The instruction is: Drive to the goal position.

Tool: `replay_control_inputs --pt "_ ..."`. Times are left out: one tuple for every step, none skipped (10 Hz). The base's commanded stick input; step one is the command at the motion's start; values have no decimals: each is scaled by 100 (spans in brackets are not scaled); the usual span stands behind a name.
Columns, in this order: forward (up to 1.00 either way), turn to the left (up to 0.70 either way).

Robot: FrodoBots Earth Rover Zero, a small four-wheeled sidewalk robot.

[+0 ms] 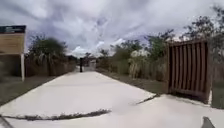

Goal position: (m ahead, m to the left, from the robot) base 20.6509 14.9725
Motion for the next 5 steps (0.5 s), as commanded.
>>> replay_control_inputs --pt "85 34" --pt "85 34" --pt "85 21" --pt "85 0" --pt "85 0"
